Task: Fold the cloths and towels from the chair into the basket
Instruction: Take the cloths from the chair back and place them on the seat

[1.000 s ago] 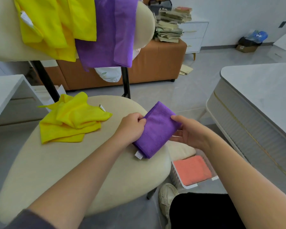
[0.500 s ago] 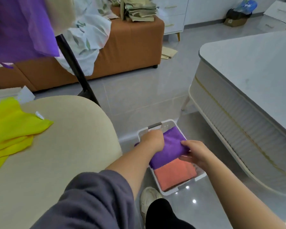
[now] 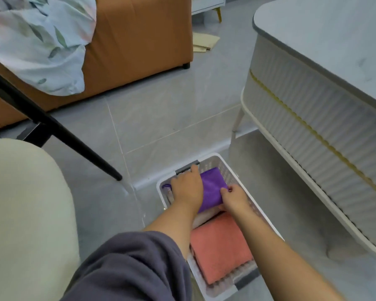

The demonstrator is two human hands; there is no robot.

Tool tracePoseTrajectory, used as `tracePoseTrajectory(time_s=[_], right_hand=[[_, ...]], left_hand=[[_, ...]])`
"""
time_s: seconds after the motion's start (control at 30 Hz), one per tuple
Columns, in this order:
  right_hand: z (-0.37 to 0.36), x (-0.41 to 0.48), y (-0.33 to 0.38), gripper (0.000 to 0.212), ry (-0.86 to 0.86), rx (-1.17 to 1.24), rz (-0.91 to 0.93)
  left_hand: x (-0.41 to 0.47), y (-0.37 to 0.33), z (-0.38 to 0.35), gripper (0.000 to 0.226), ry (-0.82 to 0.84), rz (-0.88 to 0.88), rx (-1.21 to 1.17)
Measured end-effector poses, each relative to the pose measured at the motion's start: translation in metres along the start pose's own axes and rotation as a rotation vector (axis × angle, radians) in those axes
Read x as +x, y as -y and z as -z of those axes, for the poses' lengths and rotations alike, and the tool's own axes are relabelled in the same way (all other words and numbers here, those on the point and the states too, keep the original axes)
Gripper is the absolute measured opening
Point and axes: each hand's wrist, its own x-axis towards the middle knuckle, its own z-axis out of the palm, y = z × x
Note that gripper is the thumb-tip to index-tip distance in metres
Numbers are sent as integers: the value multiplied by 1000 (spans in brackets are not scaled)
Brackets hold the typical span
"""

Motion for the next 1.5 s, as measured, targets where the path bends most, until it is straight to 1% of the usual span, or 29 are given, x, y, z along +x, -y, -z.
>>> tracePoseTrajectory(time_s=[0.13,0.2,0.23,0.3,0.37,0.43,0.47,0.5,0.53,0.57,0.6,0.67,0.73,0.8,0.83,0.93,1.0,1.07,1.17,1.23,1.3,1.4,1.5], right_hand=[[-8,16,-5,29,-43,-186,68],[-12,13,-7,31,-79,-271,145],[-14,10,-7,32,-106,-326,195],[-16,6,-11,42,-134,-472,299],[-14,1,-14,54,-114,-659,427],[-13,4,-17,54,-105,-808,645],[-13,7,-20,53,-107,-868,704],[-13,9,-21,53,-75,-957,705],[-14,12,-22,54,-10,-1040,661],[-16,14,-23,56,92,-1083,554],[-17,14,-22,57,148,-1096,474],[-17,16,-17,60,176,-1087,449],[-14,14,-9,63,183,-1021,466],[-7,8,-3,65,150,-893,469],[-4,2,1,66,130,-818,467],[5,-29,18,59,134,-653,457],[13,-58,35,50,128,-610,470],[21,-93,59,43,113,-584,511],[26,-149,102,44,88,-579,625],[22,-192,130,43,106,-600,693],[12,-235,156,43,136,-622,759],[-12,-293,185,42,192,-647,819],[-42,-338,198,40,251,-647,839]], left_hand=[[8,-4,-18,27,-20,29,2],[-2,-5,-27,22,-113,34,14],[-7,-5,-29,25,-122,13,34],[-17,-2,-36,32,-84,-34,67],[-22,2,-48,31,16,-65,67],[-23,6,-60,39,80,-63,74],[-22,8,-63,45,122,-48,82],[-21,9,-66,52,172,-34,93],[-19,8,-69,59,235,-30,108],[-19,8,-68,63,299,-27,123],[-18,7,-68,65,354,-30,155],[-17,5,-64,67,406,-11,222],[-17,3,-58,67,430,49,257],[-20,3,-41,67,454,111,308],[-23,5,-29,65,455,110,345],[-40,9,21,56,422,-35,468],[-59,15,63,51,376,-114,479],[-84,26,107,44,253,-162,451],[-132,61,165,34,-26,-203,386],[-169,100,192,29,-182,-174,333],[-204,145,207,26,-284,-114,258],[-251,214,206,30,-368,-27,169],[-290,273,184,28,-442,55,44]])
